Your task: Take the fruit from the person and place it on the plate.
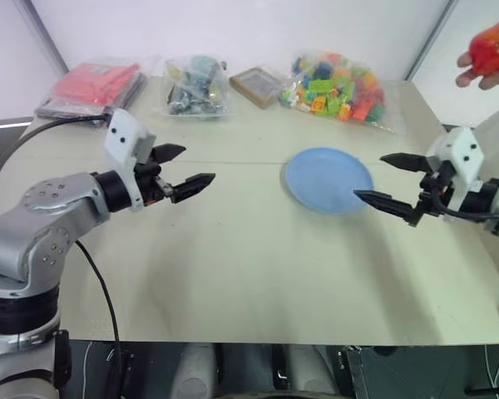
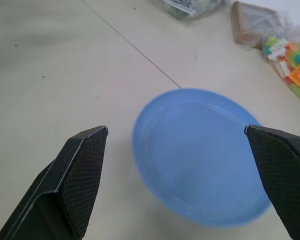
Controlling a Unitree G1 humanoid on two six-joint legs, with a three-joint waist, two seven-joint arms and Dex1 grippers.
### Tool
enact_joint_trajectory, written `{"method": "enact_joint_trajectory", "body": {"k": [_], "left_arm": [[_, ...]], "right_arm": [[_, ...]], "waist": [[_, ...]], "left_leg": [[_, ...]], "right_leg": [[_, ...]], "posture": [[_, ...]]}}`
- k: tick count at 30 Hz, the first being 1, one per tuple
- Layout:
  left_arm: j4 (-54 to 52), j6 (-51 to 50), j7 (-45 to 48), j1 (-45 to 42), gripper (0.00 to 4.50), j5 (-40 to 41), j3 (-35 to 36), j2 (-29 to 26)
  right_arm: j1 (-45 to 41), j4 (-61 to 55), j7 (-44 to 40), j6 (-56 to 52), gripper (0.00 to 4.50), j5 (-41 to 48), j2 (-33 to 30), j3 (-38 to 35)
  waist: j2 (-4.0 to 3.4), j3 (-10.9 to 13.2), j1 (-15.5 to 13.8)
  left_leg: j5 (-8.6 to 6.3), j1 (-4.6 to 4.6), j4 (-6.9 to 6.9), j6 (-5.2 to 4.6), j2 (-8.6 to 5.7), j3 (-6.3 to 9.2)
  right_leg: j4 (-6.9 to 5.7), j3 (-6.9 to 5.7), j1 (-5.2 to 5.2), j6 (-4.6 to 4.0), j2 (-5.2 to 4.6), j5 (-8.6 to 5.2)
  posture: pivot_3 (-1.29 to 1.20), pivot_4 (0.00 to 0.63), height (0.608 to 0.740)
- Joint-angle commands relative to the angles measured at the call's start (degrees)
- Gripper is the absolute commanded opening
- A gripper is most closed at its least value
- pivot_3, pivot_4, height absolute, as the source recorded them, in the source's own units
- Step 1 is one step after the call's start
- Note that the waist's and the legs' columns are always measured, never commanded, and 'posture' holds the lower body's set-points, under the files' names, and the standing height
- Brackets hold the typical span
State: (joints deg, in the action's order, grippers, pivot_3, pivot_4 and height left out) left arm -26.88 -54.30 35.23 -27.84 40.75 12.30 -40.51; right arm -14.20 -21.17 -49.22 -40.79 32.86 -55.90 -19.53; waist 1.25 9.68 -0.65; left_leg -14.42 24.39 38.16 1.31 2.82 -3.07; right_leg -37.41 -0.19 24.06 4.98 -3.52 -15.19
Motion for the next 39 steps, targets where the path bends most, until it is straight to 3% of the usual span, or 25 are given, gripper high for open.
{"method": "enact_joint_trajectory", "body": {"k": [1,39], "left_arm": [[0.10,2.39,0.81,-0.84,4.49,0.30,0.45,-0.05],[1.32,4.93,2.12,-1.09,4.49,0.71,-0.14,-0.07]], "right_arm": [[0.48,-2.53,0.50,-0.37,4.50,0.97,-1.07,-3.39],[2.73,-4.60,1.80,-2.37,4.50,1.91,-0.86,-5.53]], "waist": [[0.00,0.00,0.01],[0.00,0.00,0.00]], "left_leg": [[0.00,0.00,0.00,0.00,0.00,0.00],[0.00,0.00,0.00,0.00,0.00,0.00]], "right_leg": [[0.00,0.00,0.00,0.00,0.00,0.00],[0.00,0.00,0.00,0.01,0.00,0.00]], "posture": [[0.00,0.150,0.731],[0.00,0.150,0.731]]}}
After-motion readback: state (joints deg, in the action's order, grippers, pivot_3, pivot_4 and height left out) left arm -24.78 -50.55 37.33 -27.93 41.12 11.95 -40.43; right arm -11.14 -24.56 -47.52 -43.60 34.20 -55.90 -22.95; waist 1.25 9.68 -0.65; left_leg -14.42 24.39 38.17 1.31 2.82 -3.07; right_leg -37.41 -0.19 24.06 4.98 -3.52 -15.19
